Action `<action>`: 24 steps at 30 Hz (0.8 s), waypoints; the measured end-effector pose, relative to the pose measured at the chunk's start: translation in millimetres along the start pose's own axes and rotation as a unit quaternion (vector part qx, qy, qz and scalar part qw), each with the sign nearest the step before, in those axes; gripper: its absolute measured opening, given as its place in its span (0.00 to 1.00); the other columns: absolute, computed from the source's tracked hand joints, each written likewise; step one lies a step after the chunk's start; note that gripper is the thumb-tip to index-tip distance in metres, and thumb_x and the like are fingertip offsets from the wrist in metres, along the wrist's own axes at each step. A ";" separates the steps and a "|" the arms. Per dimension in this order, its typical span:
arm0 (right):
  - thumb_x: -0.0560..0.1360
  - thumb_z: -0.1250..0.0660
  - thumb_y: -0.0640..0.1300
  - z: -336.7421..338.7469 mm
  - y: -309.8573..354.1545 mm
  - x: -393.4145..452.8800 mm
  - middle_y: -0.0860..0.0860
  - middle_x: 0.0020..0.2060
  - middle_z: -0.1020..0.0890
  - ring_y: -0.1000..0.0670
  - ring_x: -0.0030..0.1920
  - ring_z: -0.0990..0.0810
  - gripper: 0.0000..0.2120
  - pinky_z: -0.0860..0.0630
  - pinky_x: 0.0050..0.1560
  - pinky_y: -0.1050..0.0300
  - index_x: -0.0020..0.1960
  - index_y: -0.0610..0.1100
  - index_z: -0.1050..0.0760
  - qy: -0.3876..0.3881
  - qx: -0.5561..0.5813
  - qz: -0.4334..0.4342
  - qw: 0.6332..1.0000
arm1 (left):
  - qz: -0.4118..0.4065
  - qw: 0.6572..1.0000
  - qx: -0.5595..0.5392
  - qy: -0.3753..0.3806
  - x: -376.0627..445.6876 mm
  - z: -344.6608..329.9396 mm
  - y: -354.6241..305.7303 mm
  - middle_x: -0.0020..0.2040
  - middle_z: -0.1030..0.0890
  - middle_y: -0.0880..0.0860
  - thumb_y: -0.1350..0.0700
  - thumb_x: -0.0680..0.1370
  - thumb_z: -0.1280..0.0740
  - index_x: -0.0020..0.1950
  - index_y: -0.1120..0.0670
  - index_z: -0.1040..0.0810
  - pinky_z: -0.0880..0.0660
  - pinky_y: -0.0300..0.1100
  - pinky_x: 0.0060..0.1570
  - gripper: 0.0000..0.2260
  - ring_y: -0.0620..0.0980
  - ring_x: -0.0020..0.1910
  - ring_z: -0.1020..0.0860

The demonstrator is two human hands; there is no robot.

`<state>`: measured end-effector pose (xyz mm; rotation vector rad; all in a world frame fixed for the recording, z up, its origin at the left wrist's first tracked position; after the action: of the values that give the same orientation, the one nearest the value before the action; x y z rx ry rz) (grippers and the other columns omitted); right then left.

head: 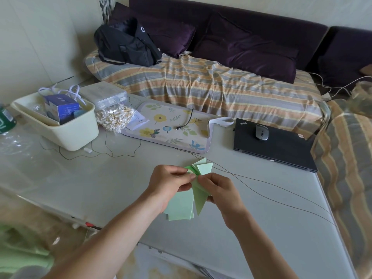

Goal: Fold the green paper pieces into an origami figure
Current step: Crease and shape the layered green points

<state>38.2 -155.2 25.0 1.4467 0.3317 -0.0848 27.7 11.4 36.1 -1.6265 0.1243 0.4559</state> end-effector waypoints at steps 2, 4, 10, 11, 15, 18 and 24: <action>0.80 0.31 0.43 -0.4 0.1 1.2 0.42 0.41 0.16 0.47 0.43 0.19 0.12 0.20 0.51 0.46 0.48 0.33 0.20 0.004 0.006 0.004 1.000 | 0.005 1.000 0.000 0.003 0.6 -0.1 1.2 0.44 0.13 0.60 0.65 0.71 0.22 0.51 0.63 0.15 0.18 0.38 0.40 0.10 0.53 0.41 0.14; 0.80 0.31 0.43 -1.1 0.9 1.4 0.44 0.40 0.17 0.47 0.42 0.20 0.12 0.22 0.49 0.49 0.48 0.32 0.21 0.010 0.011 0.005 1.000 | 0.010 1.000 -0.001 0.008 0.9 -0.7 2.0 0.45 0.13 0.60 0.64 0.71 0.22 0.51 0.63 0.14 0.18 0.38 0.41 0.10 0.55 0.43 0.13; 0.74 0.28 0.47 -1.7 3.9 0.0 0.44 0.40 0.17 0.47 0.42 0.22 0.13 0.26 0.47 0.49 0.46 0.35 0.21 0.010 0.013 0.008 1.000 | 0.022 1.000 -0.009 -0.001 -2.0 -0.4 2.6 0.43 0.13 0.62 0.62 0.75 0.25 0.48 0.61 0.14 0.17 0.40 0.41 0.04 0.53 0.37 0.14; 0.72 0.29 0.49 -2.0 3.9 -0.5 0.44 0.40 0.17 0.47 0.42 0.22 0.14 0.26 0.47 0.49 0.46 0.36 0.21 0.011 0.014 0.006 1.000 | 0.023 1.000 -0.006 -0.001 -2.5 -0.4 2.7 0.43 0.13 0.61 0.62 0.75 0.25 0.48 0.61 0.14 0.17 0.39 0.40 0.04 0.53 0.37 0.15; 0.71 0.29 0.52 -4.7 2.2 -1.9 0.40 0.41 0.17 0.48 0.41 0.22 0.16 0.27 0.47 0.50 0.46 0.39 0.19 0.020 0.009 0.003 1.000 | 0.018 1.000 0.019 0.010 -4.2 -3.1 1.9 0.42 0.14 0.59 0.61 0.75 0.25 0.48 0.60 0.13 0.18 0.37 0.38 0.04 0.51 0.36 0.17; 0.72 0.29 0.53 -5.6 4.8 -2.0 0.41 0.40 0.17 0.49 0.40 0.23 0.15 0.29 0.45 0.51 0.45 0.40 0.19 0.019 -0.005 0.018 1.000 | 0.013 0.999 0.036 0.022 -6.0 -6.4 1.1 0.40 0.14 0.58 0.61 0.75 0.25 0.46 0.59 0.13 0.18 0.38 0.39 0.02 0.50 0.35 0.17; 0.70 0.32 0.51 -7.4 6.2 -1.9 0.51 0.34 0.21 0.51 0.36 0.26 0.14 0.31 0.40 0.57 0.43 0.40 0.21 0.020 -0.015 0.019 0.999 | 0.013 0.998 0.054 0.012 -6.0 -6.8 -0.1 0.39 0.14 0.58 0.61 0.73 0.26 0.40 0.57 0.13 0.16 0.42 0.44 0.03 0.50 0.36 0.17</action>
<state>36.7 -147.4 30.8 1.4252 0.3364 -0.0191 23.8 3.7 38.6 -1.5265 0.1855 0.4434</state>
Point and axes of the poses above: each hand's wrist, its own x-axis towards the middle knuckle, its own z-axis out of the back of the hand, y = z × x, the point moved 9 cm from there along x, towards the middle knuckle
